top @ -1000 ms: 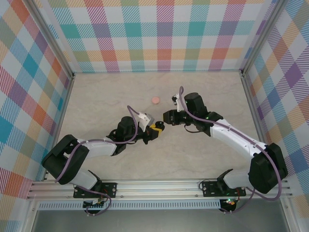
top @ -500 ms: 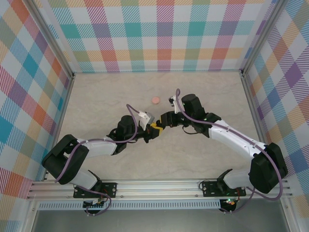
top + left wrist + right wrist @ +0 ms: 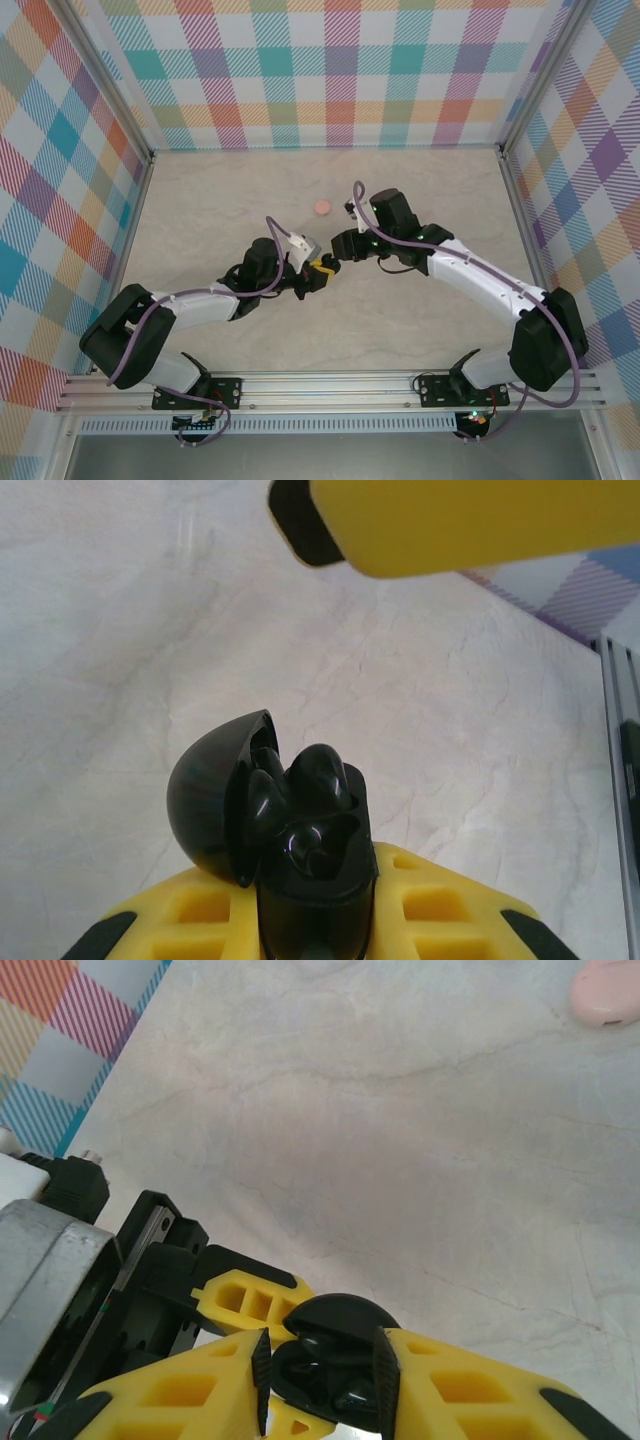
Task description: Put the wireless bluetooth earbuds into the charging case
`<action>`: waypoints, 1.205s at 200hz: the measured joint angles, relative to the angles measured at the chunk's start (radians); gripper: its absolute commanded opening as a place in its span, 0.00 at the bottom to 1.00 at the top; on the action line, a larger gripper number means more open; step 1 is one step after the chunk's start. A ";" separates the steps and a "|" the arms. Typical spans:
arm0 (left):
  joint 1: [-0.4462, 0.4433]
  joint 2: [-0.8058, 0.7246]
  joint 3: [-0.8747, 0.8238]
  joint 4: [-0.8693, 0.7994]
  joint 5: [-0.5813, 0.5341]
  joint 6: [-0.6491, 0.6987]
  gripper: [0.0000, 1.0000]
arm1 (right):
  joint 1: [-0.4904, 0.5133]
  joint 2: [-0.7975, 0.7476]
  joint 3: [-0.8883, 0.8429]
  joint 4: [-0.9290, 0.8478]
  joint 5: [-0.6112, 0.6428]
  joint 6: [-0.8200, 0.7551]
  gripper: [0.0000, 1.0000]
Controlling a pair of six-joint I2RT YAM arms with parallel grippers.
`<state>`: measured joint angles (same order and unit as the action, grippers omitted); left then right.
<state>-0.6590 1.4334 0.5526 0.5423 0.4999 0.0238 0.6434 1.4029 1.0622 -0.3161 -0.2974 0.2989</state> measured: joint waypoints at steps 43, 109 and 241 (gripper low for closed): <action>0.000 0.000 0.052 -0.097 0.028 0.068 0.15 | 0.013 0.063 0.020 -0.061 -0.049 -0.032 0.38; 0.000 0.000 0.087 -0.227 0.039 0.101 0.15 | 0.032 0.117 0.045 -0.114 -0.042 -0.054 0.37; 0.000 0.266 0.503 -0.777 -0.010 0.017 0.15 | -0.016 0.099 0.042 -0.180 0.318 0.060 0.41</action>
<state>-0.6590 1.6989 1.0557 -0.2352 0.4900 0.0406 0.6270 1.5017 1.1042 -0.4957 0.0204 0.3592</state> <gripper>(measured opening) 0.215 0.411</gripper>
